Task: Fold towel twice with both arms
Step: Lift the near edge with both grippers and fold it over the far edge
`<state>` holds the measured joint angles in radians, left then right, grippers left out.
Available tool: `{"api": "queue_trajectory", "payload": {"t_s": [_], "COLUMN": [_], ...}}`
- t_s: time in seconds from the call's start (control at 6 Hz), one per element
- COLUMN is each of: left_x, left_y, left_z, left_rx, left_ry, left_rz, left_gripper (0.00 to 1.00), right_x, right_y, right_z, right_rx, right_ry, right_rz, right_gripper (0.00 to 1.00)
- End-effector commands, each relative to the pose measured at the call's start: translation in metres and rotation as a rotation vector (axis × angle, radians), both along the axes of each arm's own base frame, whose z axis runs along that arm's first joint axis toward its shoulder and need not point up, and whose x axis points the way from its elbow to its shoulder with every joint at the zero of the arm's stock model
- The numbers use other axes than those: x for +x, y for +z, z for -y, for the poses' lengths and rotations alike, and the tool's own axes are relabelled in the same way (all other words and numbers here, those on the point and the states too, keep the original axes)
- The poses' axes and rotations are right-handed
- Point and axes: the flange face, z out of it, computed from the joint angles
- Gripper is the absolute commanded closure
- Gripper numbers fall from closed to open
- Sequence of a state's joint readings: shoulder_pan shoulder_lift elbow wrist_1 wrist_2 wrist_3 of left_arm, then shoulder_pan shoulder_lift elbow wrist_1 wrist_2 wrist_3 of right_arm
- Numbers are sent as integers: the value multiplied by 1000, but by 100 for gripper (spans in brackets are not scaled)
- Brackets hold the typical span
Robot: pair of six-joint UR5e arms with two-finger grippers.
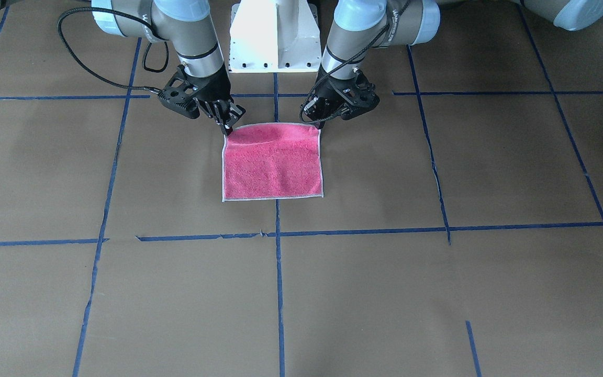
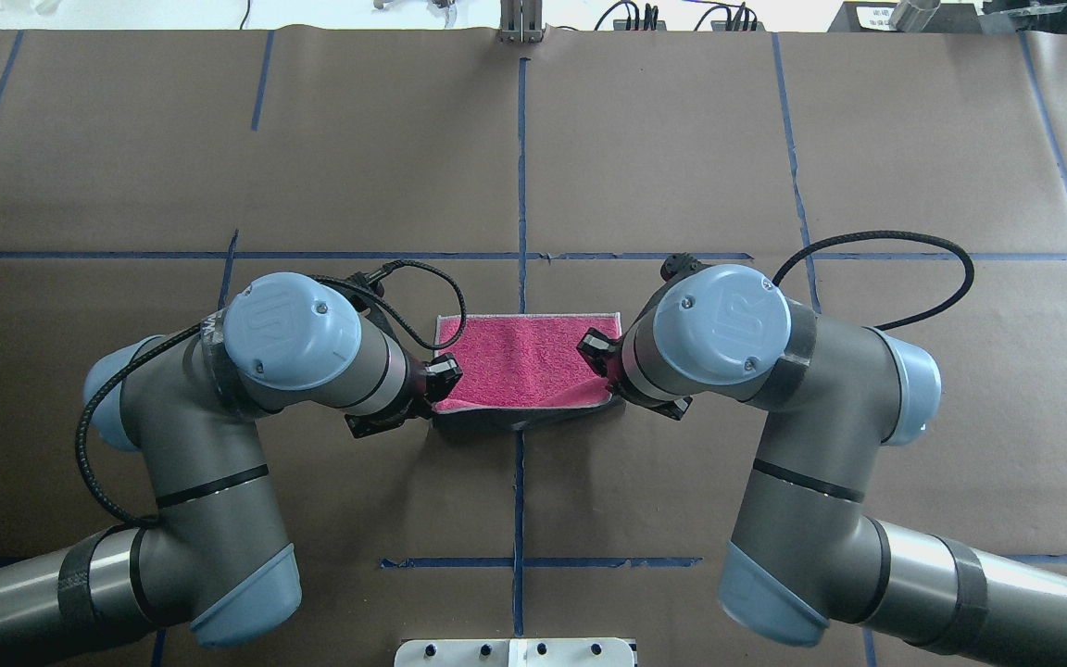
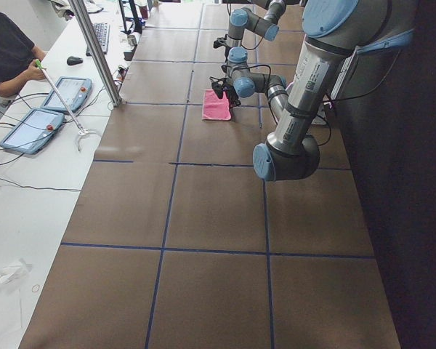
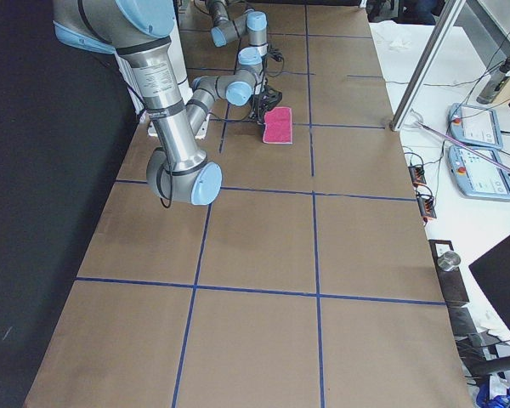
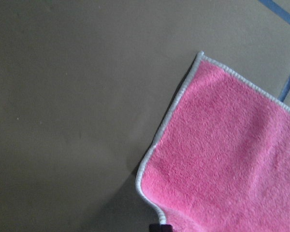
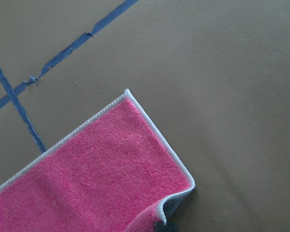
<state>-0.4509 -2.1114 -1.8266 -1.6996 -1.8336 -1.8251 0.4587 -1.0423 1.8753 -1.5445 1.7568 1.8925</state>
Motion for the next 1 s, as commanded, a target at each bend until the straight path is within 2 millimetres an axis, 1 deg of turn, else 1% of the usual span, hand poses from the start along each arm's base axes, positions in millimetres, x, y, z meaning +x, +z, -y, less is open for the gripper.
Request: {"api": "queue_trajectory", "payload": {"t_s": [0.0, 0.17, 0.33, 0.5, 0.67, 0.83], "left_x": [8, 21, 19, 16, 13, 9], "left_y": [3, -1, 3, 8, 11, 11], "left_z": [29, 47, 55, 65, 72, 78], "left_rx": [14, 11, 15, 26, 31, 41], "left_ry": [-56, -71, -82, -87, -94, -96], "left_rz": [13, 21, 16, 29, 37, 41], "left_gripper": [100, 100, 100, 100, 100, 100], "right_x": [-7, -11, -17, -22, -21, -16], "right_y": [2, 6, 10, 4, 3, 7], "right_z": [31, 37, 45, 57, 65, 74], "right_rx": [-13, -20, -39, -42, -46, -62], "right_ry": [35, 38, 33, 43, 53, 41], "right_rz": [-22, -34, -45, -45, -48, -50], "right_gripper": [98, 98, 98, 98, 98, 98]}}
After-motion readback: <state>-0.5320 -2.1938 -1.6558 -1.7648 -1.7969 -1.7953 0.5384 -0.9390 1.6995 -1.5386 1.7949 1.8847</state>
